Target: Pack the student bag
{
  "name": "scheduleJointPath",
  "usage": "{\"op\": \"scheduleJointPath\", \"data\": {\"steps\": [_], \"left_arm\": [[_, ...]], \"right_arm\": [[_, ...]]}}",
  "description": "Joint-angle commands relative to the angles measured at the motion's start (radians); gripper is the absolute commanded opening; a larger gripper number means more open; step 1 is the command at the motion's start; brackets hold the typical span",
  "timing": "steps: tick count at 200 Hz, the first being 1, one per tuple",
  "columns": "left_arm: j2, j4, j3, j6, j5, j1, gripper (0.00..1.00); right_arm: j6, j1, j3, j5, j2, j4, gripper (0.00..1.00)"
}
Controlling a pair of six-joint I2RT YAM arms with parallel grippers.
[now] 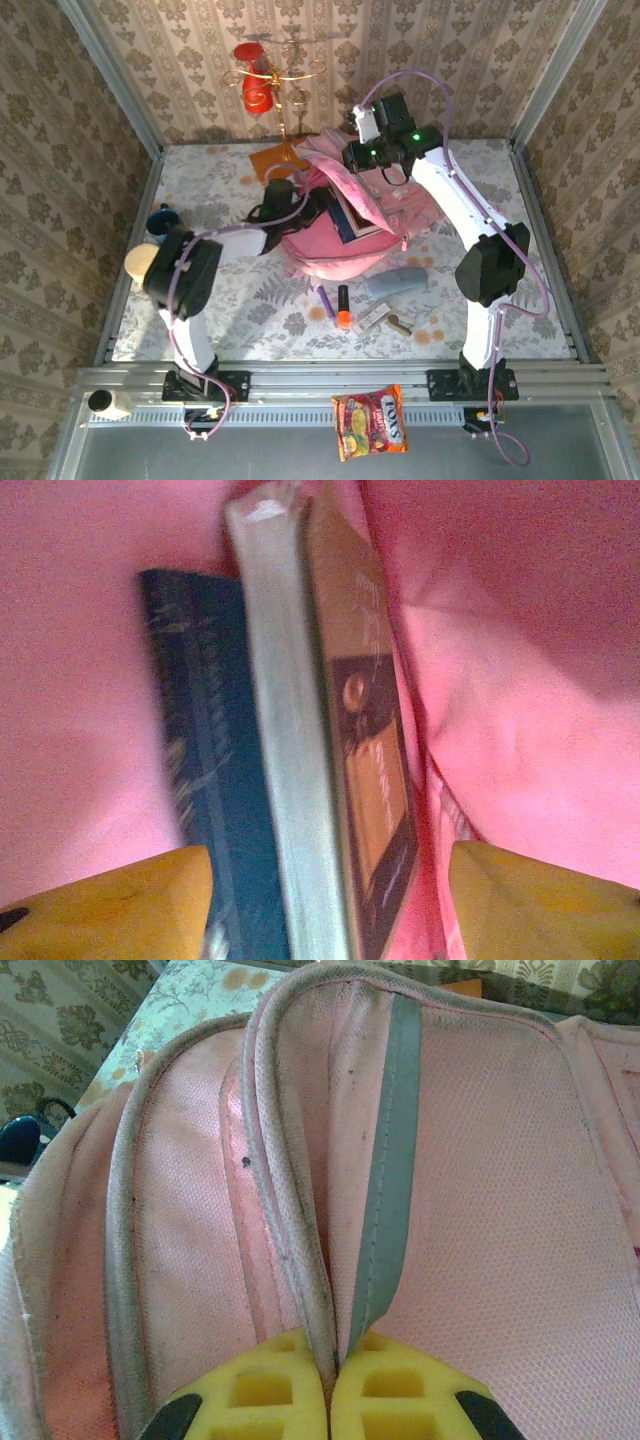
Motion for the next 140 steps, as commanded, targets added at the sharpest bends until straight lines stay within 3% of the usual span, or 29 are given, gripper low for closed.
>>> {"op": "scheduleJointPath", "data": {"steps": [1, 22, 39, 58, 76, 102, 140], "left_arm": [[-0.229, 0.004, -0.168, 0.077, 0.031, 0.03, 0.66], [-0.489, -0.175, -0.312, 0.196, -0.024, 0.06, 0.7], [-0.671, -0.395, -0.387, 0.283, -0.18, 0.103, 0.82], [-0.788, -0.447, -0.48, 0.289, -0.221, 0.189, 0.86], [-0.8, -0.454, -0.503, 0.287, -0.142, 0.255, 0.87], [-0.765, -0.475, -0.457, 0.331, -0.069, 0.249, 0.87], [-0.686, -0.406, -0.451, 0.314, -0.052, 0.152, 0.88]], "right_arm": [[-0.002, -0.007, -0.023, -0.017, -0.026, 0.122, 0.0], [-0.057, 0.016, -0.047, 0.035, -0.004, 0.109, 0.0], [-0.133, 0.052, -0.048, 0.085, 0.036, 0.09, 0.0], [-0.196, 0.09, -0.047, 0.136, 0.098, 0.068, 0.05], [-0.229, 0.122, -0.043, 0.193, 0.15, 0.041, 0.23], [-0.21, 0.132, -0.106, 0.248, 0.102, 0.028, 0.44], [-0.074, 0.098, -0.656, 0.345, -0.309, 0.264, 0.57]]}}
